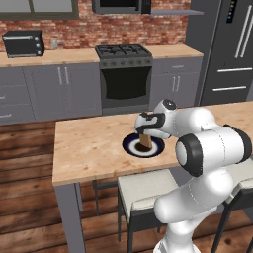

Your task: Start the toaster. Once the lever pops up, take the bread to the plate on the dining counter.

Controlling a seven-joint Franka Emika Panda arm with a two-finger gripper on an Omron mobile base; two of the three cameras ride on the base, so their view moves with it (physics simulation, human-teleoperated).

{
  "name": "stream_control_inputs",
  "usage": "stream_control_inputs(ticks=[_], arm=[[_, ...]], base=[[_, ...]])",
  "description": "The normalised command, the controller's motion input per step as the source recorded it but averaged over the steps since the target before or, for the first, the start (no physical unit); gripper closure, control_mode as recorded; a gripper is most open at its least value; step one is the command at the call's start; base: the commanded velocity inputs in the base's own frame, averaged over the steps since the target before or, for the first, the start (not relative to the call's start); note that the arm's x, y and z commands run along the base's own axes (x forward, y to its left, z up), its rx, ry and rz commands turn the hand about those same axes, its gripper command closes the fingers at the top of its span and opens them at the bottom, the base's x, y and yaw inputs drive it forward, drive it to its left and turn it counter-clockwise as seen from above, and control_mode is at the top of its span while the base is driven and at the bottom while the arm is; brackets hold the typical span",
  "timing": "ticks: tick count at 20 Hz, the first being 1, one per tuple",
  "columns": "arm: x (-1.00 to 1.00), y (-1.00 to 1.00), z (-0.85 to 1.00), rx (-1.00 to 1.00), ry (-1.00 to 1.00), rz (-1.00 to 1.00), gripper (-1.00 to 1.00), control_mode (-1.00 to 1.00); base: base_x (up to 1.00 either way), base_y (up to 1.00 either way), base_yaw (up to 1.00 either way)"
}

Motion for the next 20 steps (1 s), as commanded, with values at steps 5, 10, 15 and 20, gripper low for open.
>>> stream_control_inputs(ticks=[5, 10, 15, 20], arm=[[0.00, 0.00, 0.02, 0.00, 0.00, 0.00, -1.00, -1.00], [-0.01, 0.00, 0.02, 0.00, 0.00, 0.00, -1.00, -1.00], [-0.02, 0.00, 0.05, 0.00, 0.00, 0.00, -1.00, -1.00], [-0.01, 0.00, 0.03, 0.00, 0.00, 0.00, -1.00, -1.00]], base=[[0.00, 0.00, 0.00], [0.00, 0.00, 0.00], [0.00, 0.00, 0.00], [0.00, 0.00, 0.00]])
